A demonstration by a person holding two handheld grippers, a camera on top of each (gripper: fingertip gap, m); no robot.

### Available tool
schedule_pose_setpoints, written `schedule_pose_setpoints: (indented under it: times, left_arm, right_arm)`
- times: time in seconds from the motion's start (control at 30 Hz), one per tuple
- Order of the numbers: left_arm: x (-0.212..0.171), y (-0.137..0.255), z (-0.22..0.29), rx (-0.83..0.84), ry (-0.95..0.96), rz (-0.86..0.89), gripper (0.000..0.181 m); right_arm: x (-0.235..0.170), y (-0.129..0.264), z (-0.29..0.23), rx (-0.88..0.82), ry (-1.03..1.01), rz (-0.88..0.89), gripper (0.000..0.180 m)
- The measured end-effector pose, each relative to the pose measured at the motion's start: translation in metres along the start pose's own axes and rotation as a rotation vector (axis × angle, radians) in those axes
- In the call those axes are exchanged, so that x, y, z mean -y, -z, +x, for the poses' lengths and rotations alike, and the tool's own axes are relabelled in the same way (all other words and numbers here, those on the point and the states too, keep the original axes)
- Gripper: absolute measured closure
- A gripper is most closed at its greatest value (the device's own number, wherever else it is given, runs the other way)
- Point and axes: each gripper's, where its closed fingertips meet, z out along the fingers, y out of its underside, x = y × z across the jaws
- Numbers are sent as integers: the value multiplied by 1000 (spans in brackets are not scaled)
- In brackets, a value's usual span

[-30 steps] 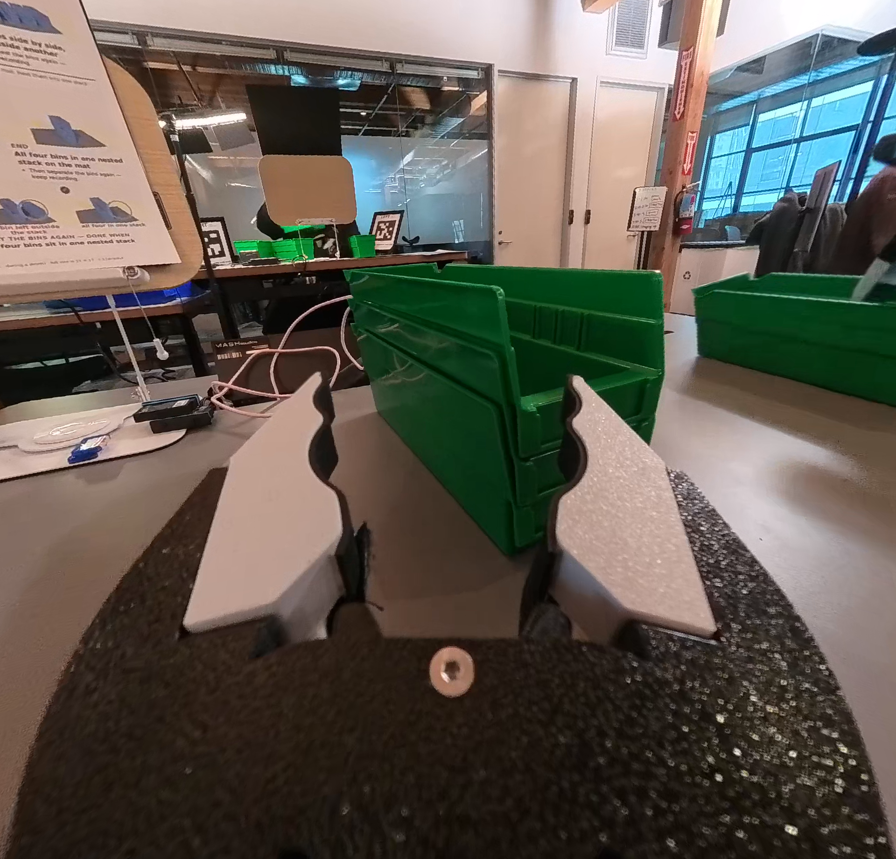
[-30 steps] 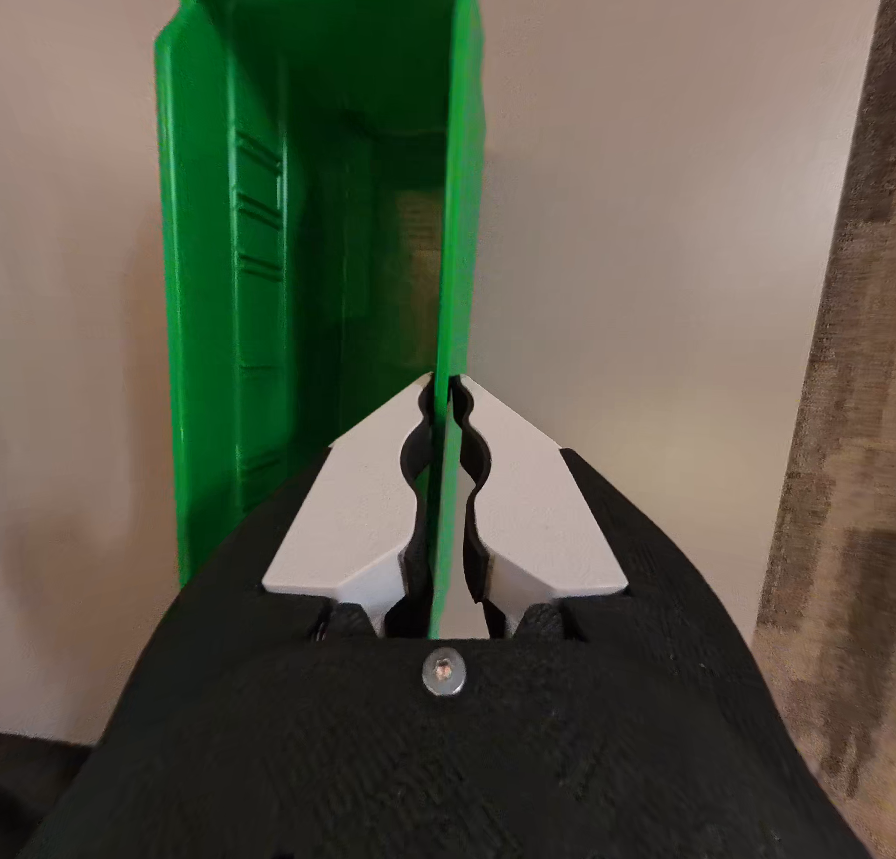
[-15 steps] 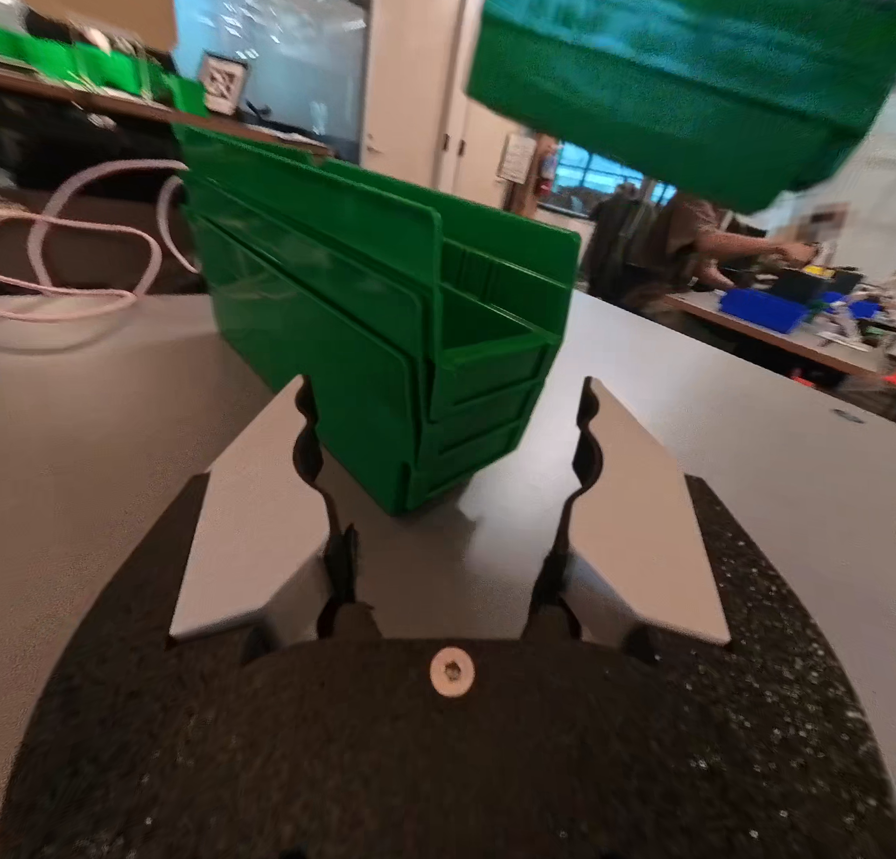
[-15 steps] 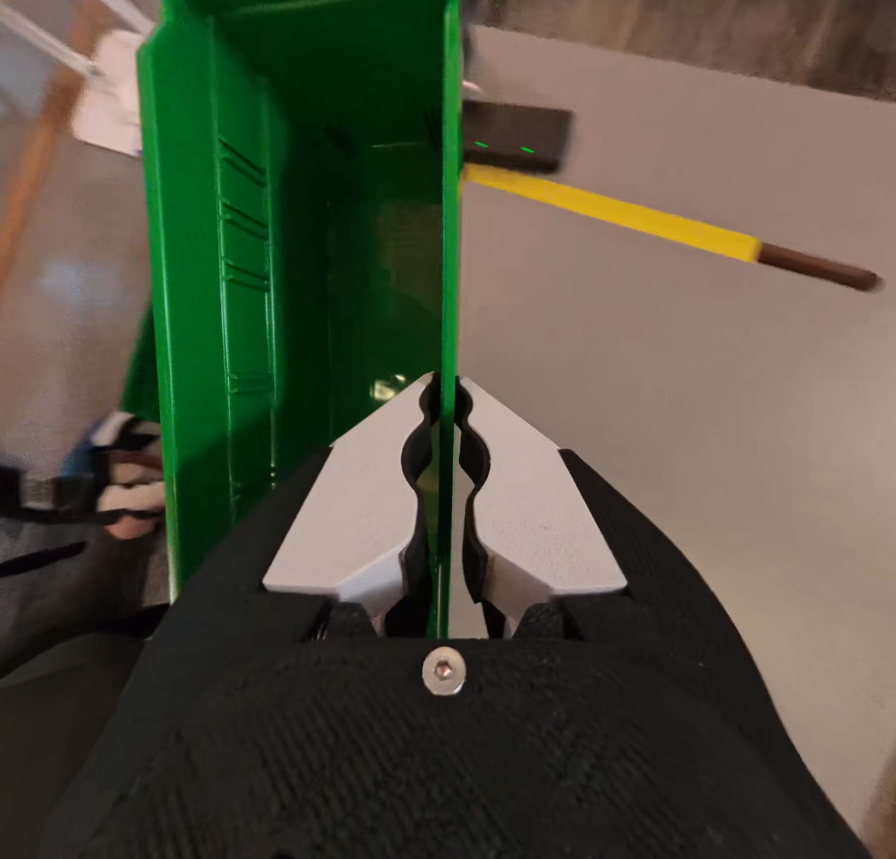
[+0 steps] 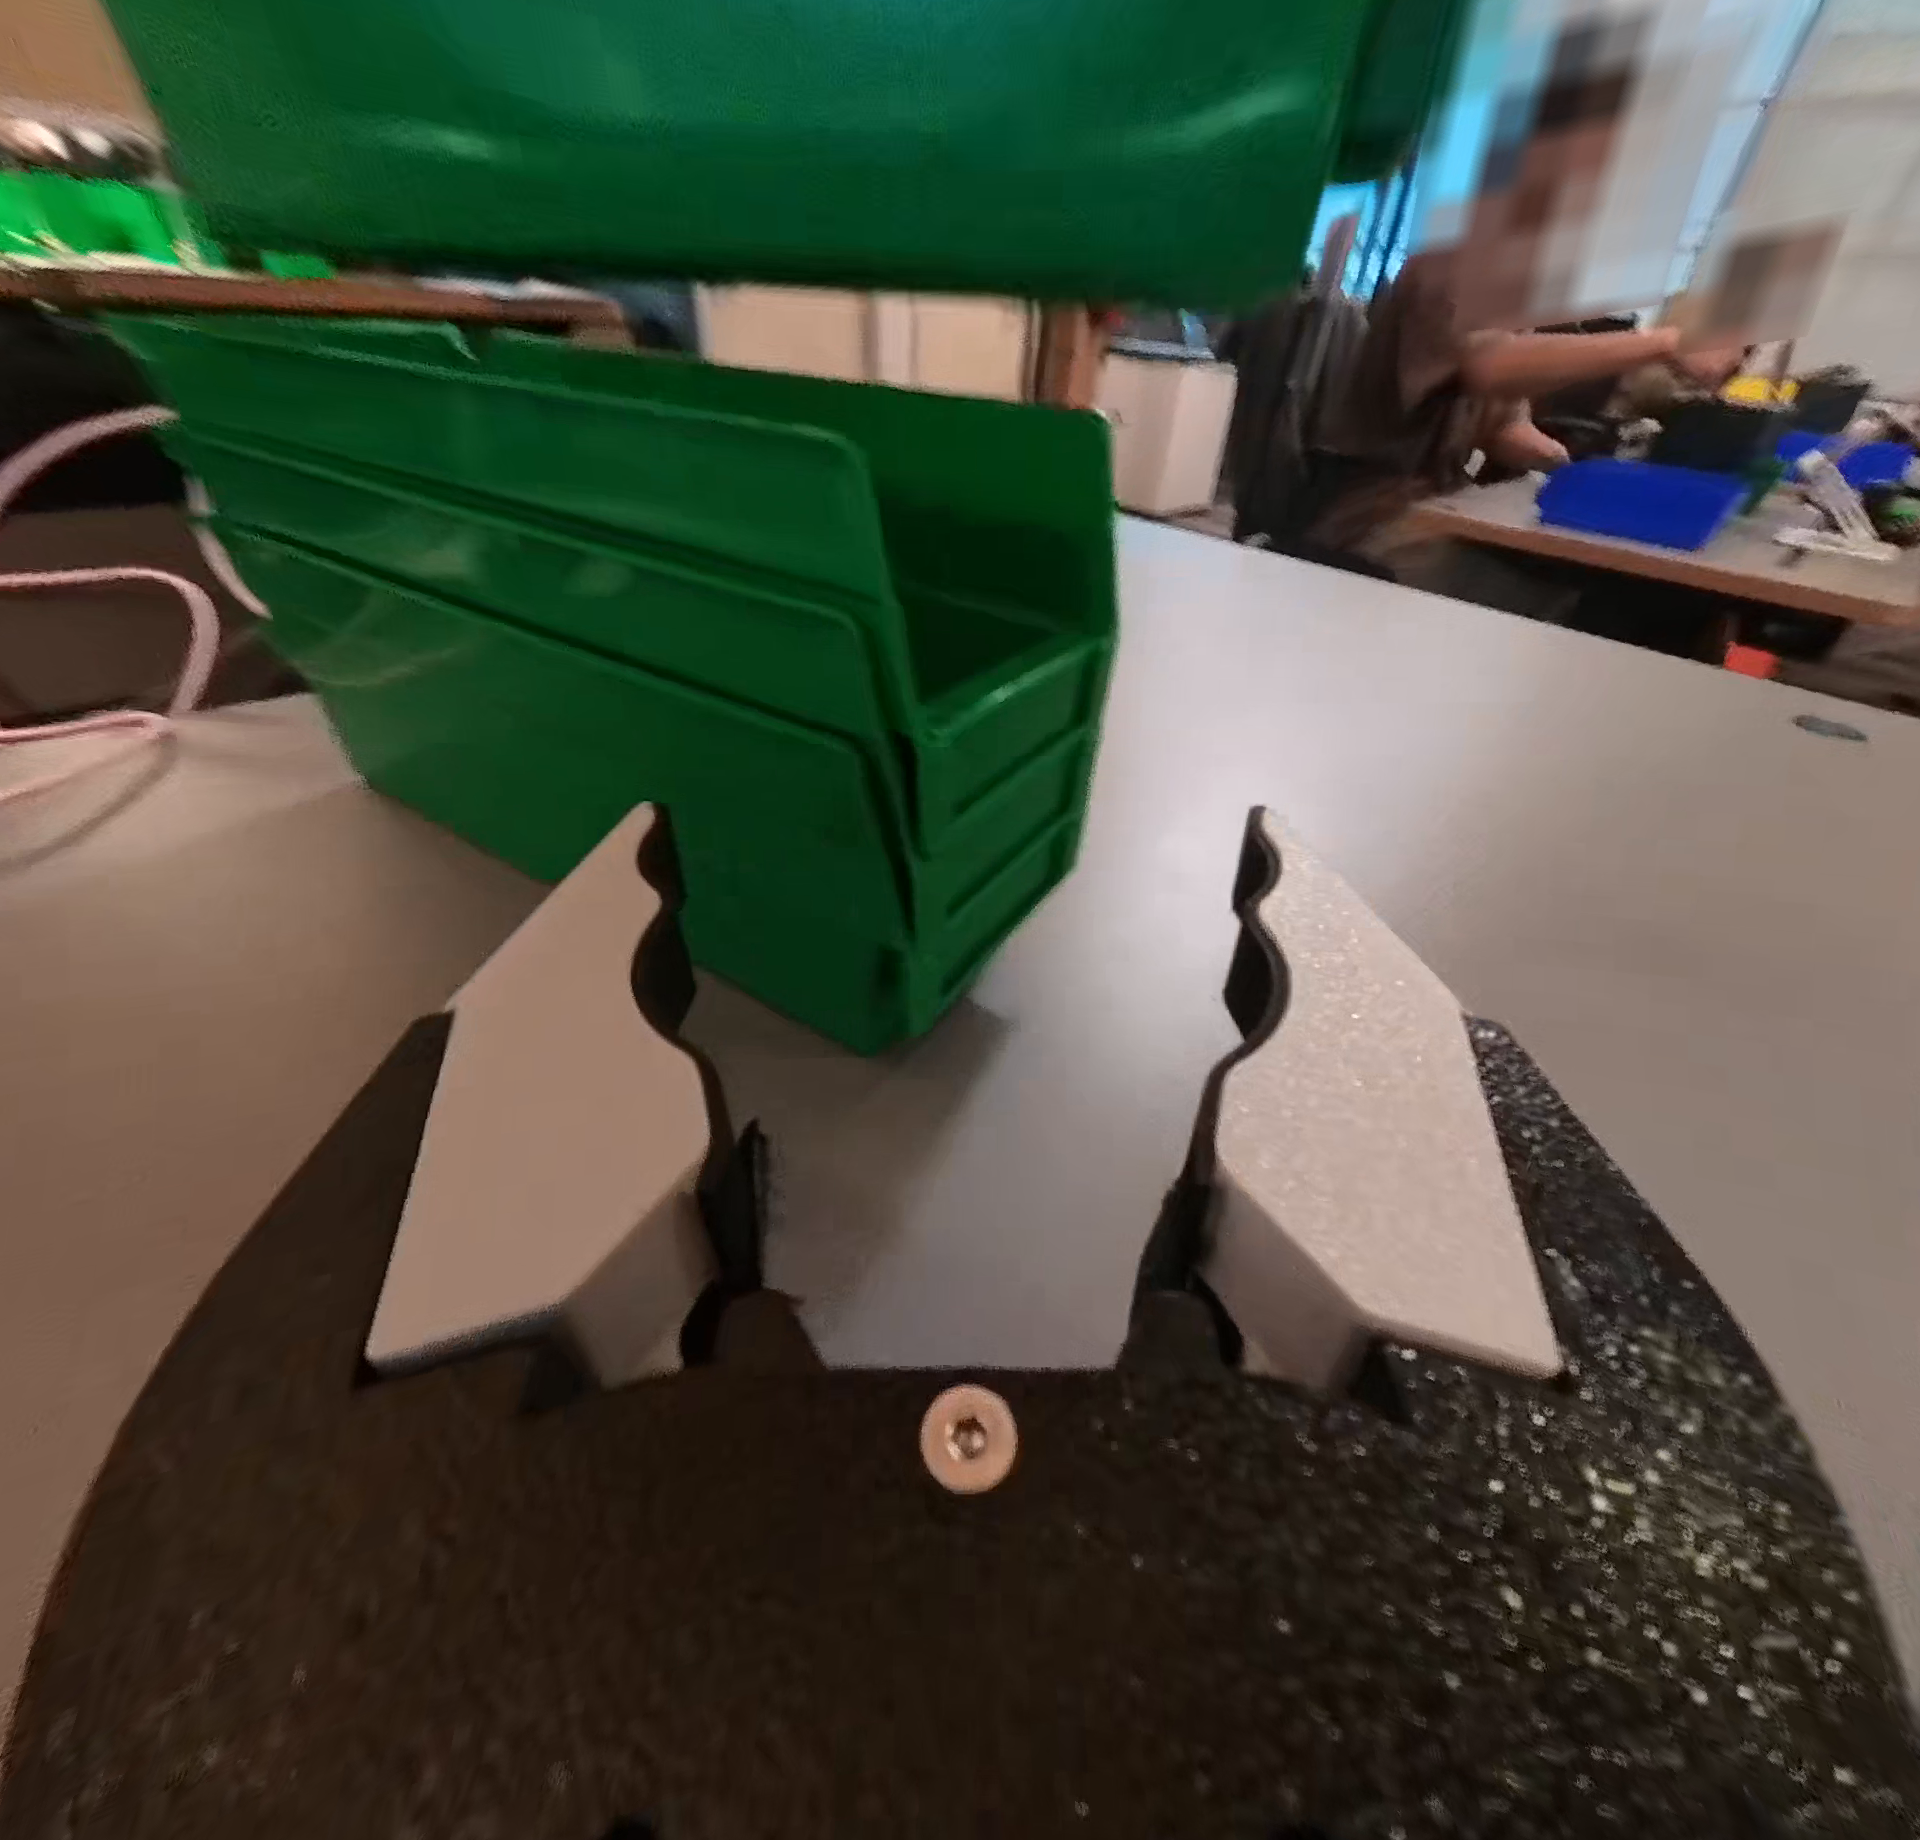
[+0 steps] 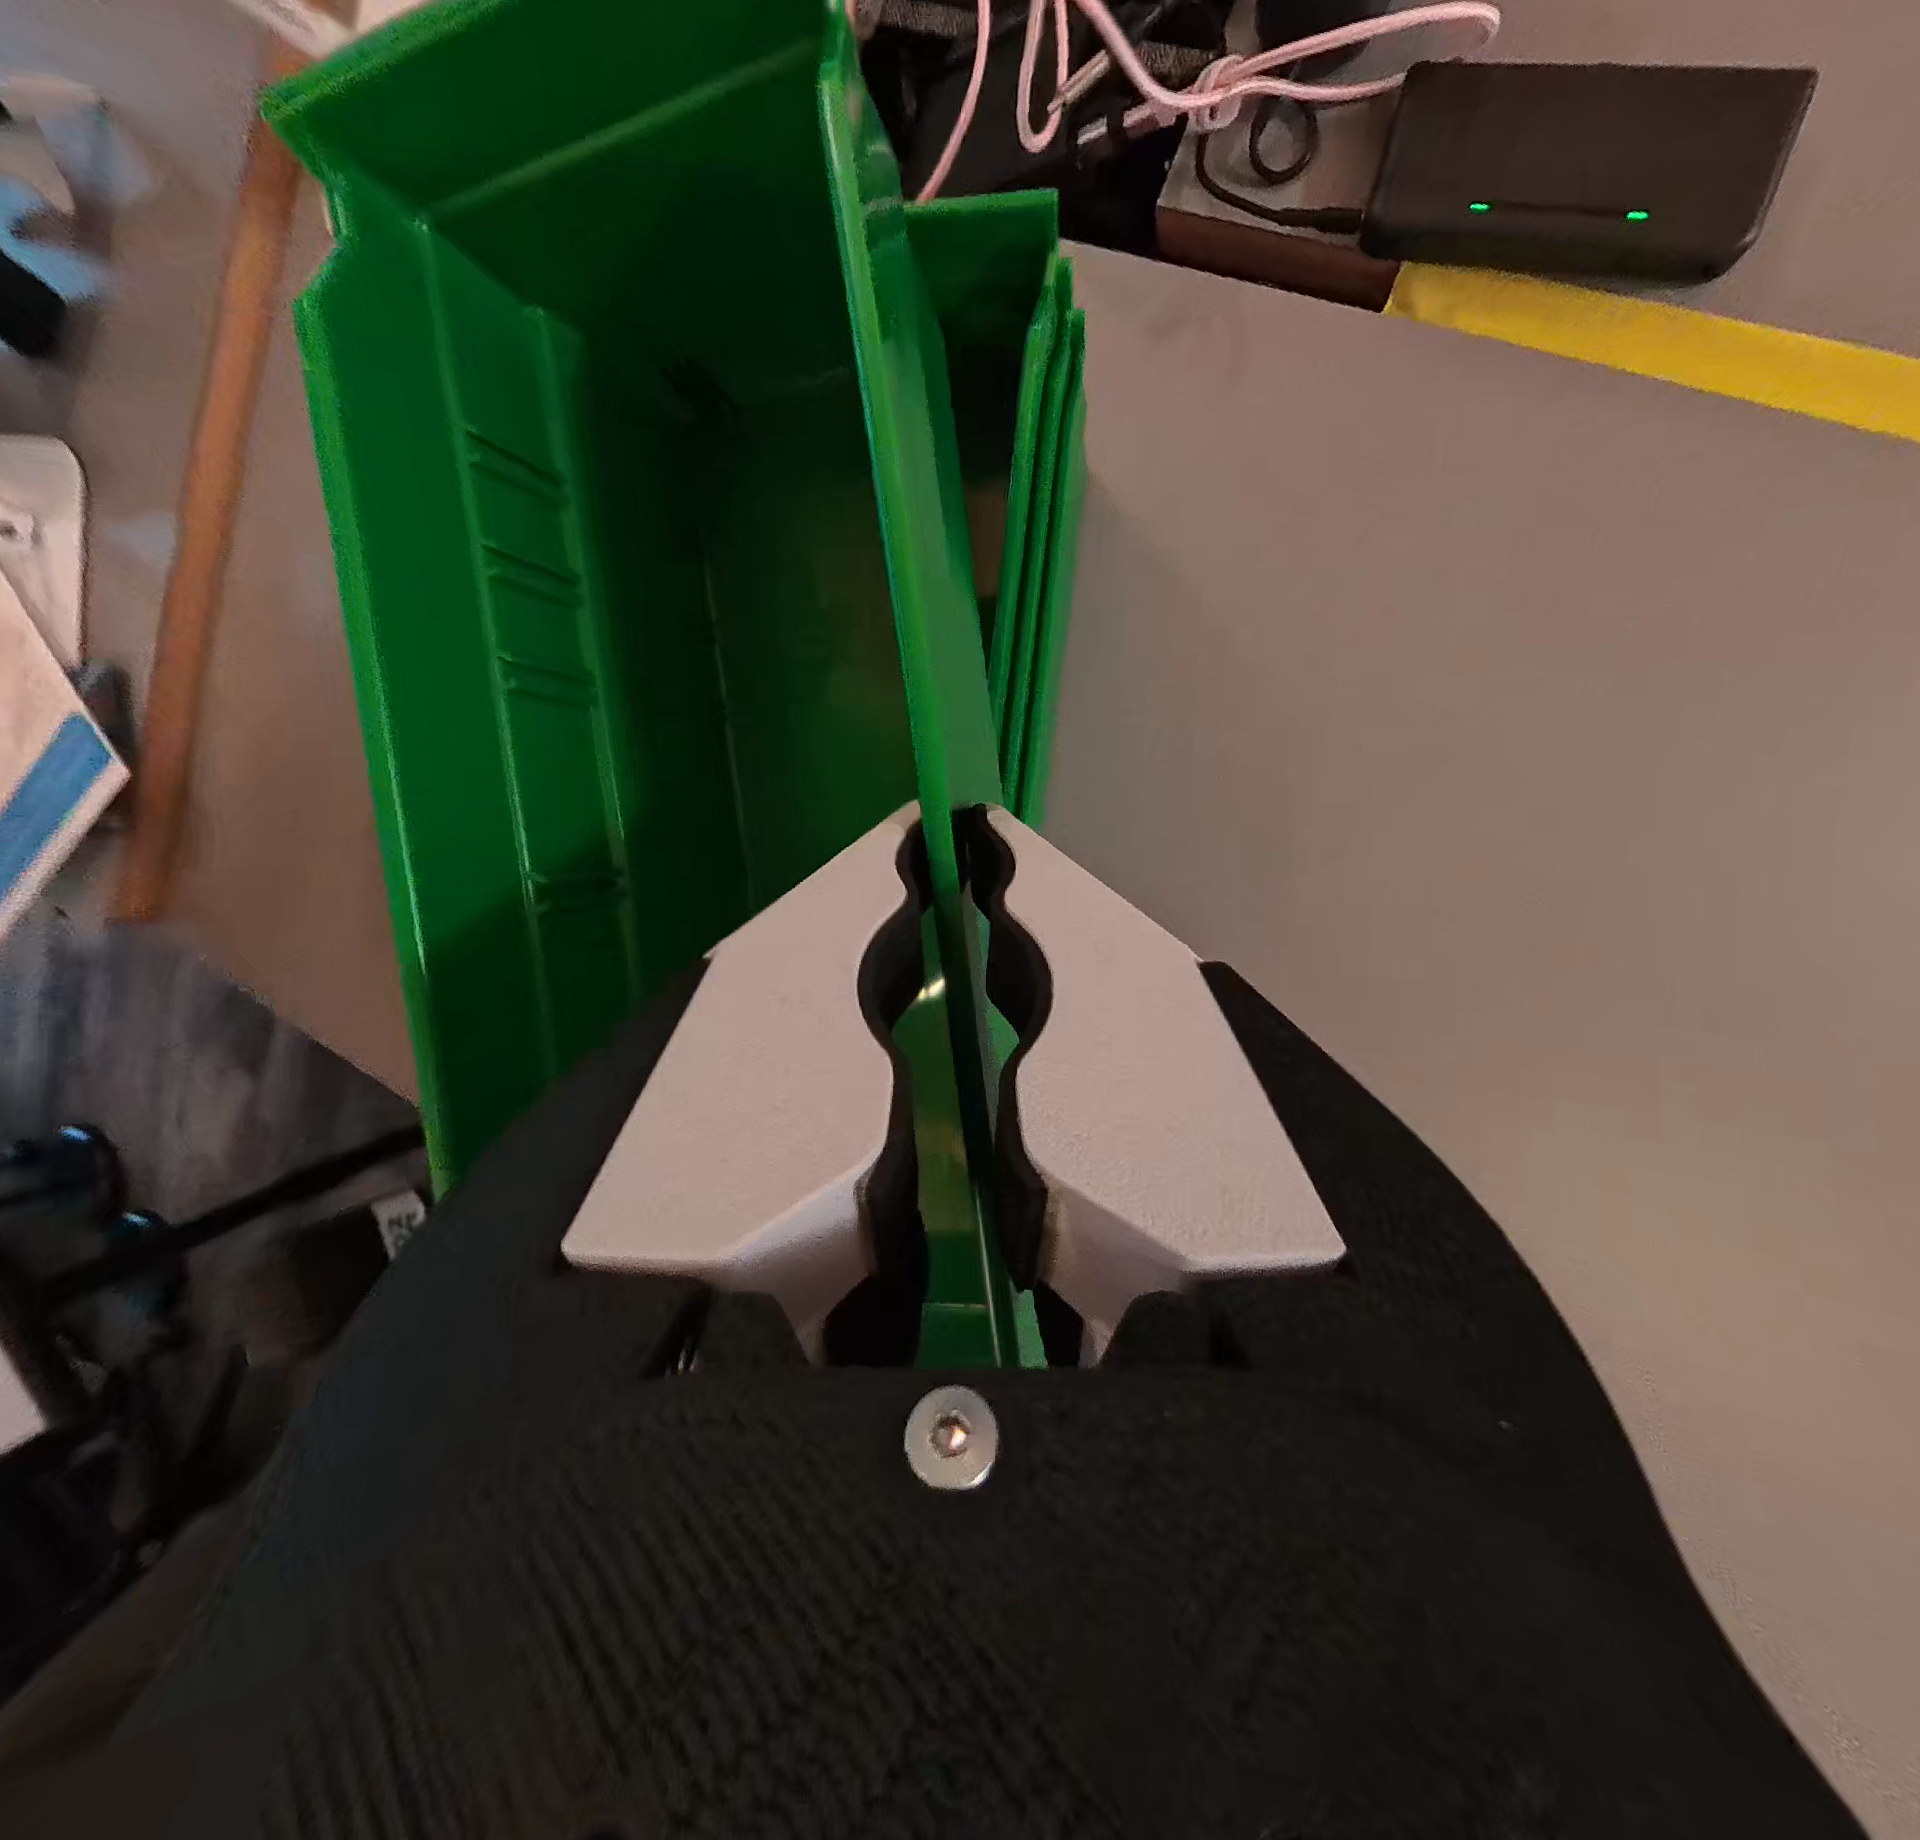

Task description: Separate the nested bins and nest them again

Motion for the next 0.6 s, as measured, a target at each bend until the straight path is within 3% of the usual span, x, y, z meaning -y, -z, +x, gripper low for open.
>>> schedule_pose_setpoints:
  times: [0.27, 0.6]
  left_arm:
    - [12, 19, -34, 102, 61, 104, 78]
    - [10, 22, -36, 122, 48, 95, 80]
  right_arm:
    - [6, -24, -9, 81, -172, 69, 177]
    - [9, -40, -17, -35, -94, 40, 176]
